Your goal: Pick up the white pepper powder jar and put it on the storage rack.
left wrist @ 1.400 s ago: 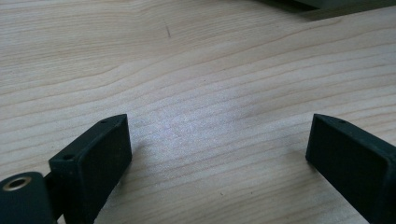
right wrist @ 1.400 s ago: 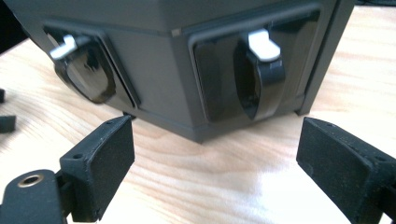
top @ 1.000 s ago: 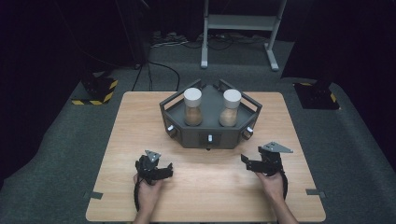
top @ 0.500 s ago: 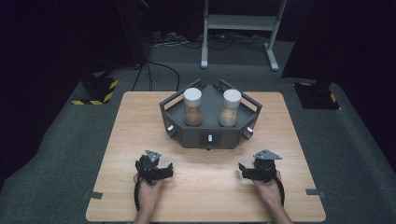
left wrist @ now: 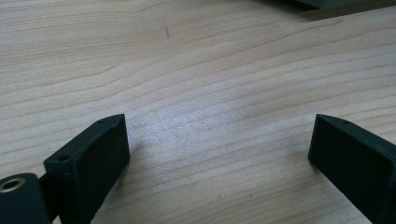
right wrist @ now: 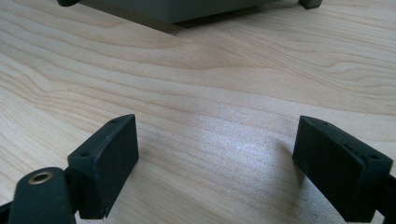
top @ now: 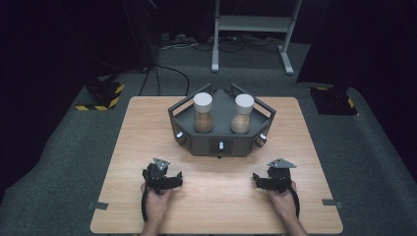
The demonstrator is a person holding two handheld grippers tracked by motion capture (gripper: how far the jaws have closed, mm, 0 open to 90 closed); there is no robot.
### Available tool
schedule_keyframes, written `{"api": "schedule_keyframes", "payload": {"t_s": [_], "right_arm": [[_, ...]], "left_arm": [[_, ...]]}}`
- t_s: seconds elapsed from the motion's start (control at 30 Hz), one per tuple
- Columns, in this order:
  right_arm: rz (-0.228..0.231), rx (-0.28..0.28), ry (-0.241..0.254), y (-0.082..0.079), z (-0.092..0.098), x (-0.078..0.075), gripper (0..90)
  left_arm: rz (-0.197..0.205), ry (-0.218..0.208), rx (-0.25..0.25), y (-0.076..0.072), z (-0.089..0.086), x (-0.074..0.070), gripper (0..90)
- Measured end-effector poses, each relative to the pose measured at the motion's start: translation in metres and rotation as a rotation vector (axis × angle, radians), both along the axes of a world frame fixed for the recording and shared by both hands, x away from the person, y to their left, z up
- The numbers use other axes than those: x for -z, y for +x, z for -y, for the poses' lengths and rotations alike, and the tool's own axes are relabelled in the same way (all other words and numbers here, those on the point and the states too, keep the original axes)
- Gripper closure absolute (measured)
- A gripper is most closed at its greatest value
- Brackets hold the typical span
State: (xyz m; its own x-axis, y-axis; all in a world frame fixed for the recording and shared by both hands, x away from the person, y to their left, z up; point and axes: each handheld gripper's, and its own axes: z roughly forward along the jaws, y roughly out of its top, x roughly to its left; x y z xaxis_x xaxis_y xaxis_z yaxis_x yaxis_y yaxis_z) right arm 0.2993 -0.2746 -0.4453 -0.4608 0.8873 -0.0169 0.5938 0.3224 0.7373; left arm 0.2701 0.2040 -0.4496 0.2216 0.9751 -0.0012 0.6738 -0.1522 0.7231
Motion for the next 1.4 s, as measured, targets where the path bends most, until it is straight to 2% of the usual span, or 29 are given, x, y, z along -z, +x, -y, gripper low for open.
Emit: {"api": "schedule_keyframes", "payload": {"t_s": [0.47,0.83,0.9,1.4], "right_arm": [[-0.001,-0.009,0.000,0.0005,0.0016,-0.0001,13.6],[-0.001,-0.010,0.000,0.0007,0.0018,-0.0001,13.5],[-0.001,-0.010,0.000,0.0007,0.0019,-0.0001,13.5],[-0.001,-0.011,-0.001,0.0008,0.0019,-0.0001,13.5]], "left_arm": [[-0.001,-0.001,-0.008,-0.0004,0.0011,-0.0001,5.2],[-0.012,-0.005,0.013,0.0024,-0.0020,-0.0010,3.0],[-0.018,-0.001,0.010,0.0046,-0.0010,-0.0015,0.4],[-0.017,-0.002,0.016,0.0053,-0.0029,-0.0014,0.4]]}}
